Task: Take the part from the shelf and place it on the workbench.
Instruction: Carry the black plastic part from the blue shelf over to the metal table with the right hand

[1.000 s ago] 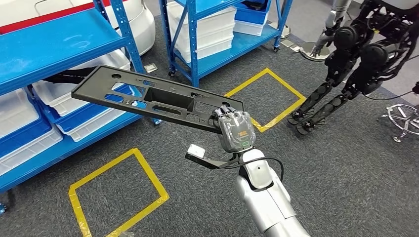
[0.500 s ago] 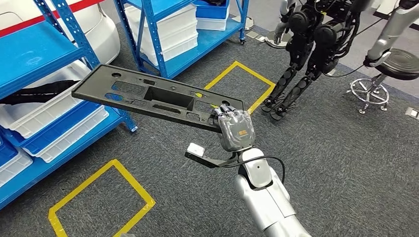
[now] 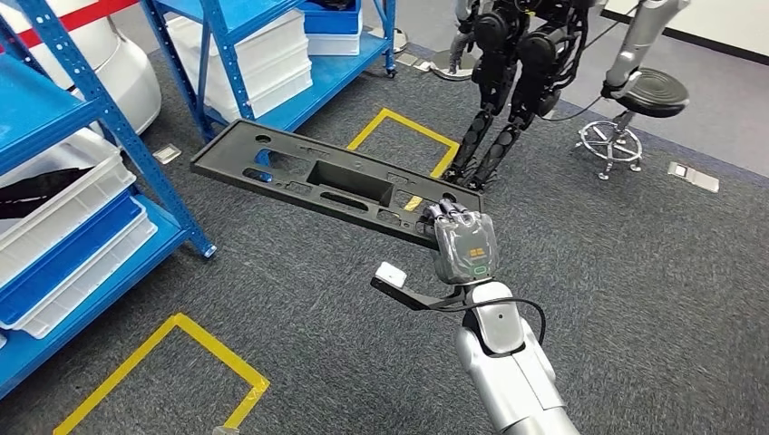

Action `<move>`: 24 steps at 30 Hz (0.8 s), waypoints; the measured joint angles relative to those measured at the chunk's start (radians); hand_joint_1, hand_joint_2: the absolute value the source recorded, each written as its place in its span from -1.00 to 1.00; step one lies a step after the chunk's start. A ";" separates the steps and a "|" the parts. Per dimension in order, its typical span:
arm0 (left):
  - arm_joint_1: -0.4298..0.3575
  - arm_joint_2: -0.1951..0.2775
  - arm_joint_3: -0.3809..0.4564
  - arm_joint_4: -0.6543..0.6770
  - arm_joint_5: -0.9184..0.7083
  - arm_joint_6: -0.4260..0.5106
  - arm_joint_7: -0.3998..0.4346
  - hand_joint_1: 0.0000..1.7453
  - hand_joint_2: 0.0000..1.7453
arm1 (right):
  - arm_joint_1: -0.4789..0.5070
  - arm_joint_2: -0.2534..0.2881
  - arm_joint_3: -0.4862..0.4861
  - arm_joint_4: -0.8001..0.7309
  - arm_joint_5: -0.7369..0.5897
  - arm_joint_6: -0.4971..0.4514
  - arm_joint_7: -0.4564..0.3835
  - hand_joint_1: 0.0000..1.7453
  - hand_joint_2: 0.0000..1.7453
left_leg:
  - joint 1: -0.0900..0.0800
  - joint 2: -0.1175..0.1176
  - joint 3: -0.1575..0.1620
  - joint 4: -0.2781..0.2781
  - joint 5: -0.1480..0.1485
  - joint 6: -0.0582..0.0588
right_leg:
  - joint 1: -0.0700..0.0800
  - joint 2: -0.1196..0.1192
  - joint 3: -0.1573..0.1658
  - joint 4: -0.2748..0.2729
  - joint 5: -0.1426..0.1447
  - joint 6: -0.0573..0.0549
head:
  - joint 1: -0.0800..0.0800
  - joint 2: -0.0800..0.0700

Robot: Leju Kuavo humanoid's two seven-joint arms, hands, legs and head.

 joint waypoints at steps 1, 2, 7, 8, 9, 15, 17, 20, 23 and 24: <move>0.000 0.000 0.001 0.000 -0.001 0.000 0.000 -1.00 1.00 | 0.009 -0.006 -0.008 -0.006 0.000 -0.002 0.000 1.00 1.00 | -0.003 0.015 -0.002 0.000 0.001 0.001 | 0.000 -0.004 -0.019 0.049 -0.018 0.002 | 0.000 0.000; 0.000 0.000 0.001 0.000 -0.002 0.000 0.000 -1.00 1.00 | 0.018 -0.012 -0.016 -0.011 0.000 -0.004 0.000 1.00 1.00 | -0.006 0.030 -0.003 0.000 0.001 0.002 | 0.000 -0.005 -0.018 0.062 -0.022 0.006 | 0.001 0.000; -0.007 0.002 0.003 -0.001 -0.011 -0.011 0.001 -1.00 1.00 | 0.045 -0.030 -0.046 -0.049 0.009 -0.018 -0.001 1.00 1.00 | -0.018 0.089 -0.002 0.003 0.000 -0.006 | 0.012 -0.081 0.166 -0.230 0.052 0.009 | 0.001 0.000; -0.011 0.003 0.003 -0.002 -0.015 -0.024 0.004 -1.00 1.00 | 0.051 -0.033 -0.052 -0.061 0.015 -0.023 0.000 1.00 1.00 | -0.021 0.098 -0.001 0.003 0.000 -0.010 | 0.017 -0.085 0.173 -0.244 0.056 0.002 | 0.000 0.000; -0.015 0.003 0.003 -0.002 -0.020 -0.037 0.008 -1.00 1.00 | 0.058 -0.038 -0.058 -0.074 0.022 -0.027 0.002 1.00 1.00 | -0.022 0.108 0.000 0.003 0.000 -0.014 | 0.020 -0.075 0.171 -0.245 0.060 -0.004 | -0.001 0.000; -0.029 0.002 0.002 -0.002 -0.050 -0.052 0.029 -1.00 1.00 | 0.096 -0.062 -0.087 -0.142 0.040 -0.029 0.010 1.00 1.00 | -0.007 -0.006 -0.090 0.219 -0.136 -0.038 | -0.001 -0.010 0.169 -0.254 0.079 -0.041 | -0.011 0.000; -0.030 0.002 0.002 -0.002 -0.055 -0.053 0.032 -1.00 1.00 | 0.109 -0.067 -0.092 -0.154 0.043 -0.028 0.012 1.00 1.00 | -0.005 -0.014 -0.130 0.303 -0.159 -0.040 | 0.000 0.017 0.168 -0.252 0.080 -0.042 | -0.012 0.000; -0.040 0.003 -0.002 -0.002 -0.070 -0.059 0.036 -1.00 1.00 | 0.130 -0.078 -0.101 -0.174 0.053 -0.028 0.015 1.00 1.00 | 0.007 -0.039 -0.074 0.180 -0.069 -0.041 | 0.000 0.059 0.166 -0.241 0.079 -0.039 | -0.013 0.000; -0.056 0.003 -0.007 -0.002 -0.080 -0.064 0.044 -1.00 1.00 | 0.140 -0.088 -0.105 -0.196 0.057 -0.027 0.015 1.00 1.00 | 0.015 -0.102 -0.016 0.045 -0.021 -0.041 | 0.005 0.095 0.142 -0.223 0.080 -0.022 | -0.011 0.000; -0.062 0.002 -0.008 -0.003 -0.081 -0.065 0.047 -1.00 1.00 | 0.141 -0.092 -0.106 -0.200 0.056 -0.026 0.014 1.00 1.00 | 0.011 -0.100 -0.017 0.042 -0.023 -0.037 | 0.005 0.106 0.133 -0.223 0.084 -0.013 | -0.010 0.000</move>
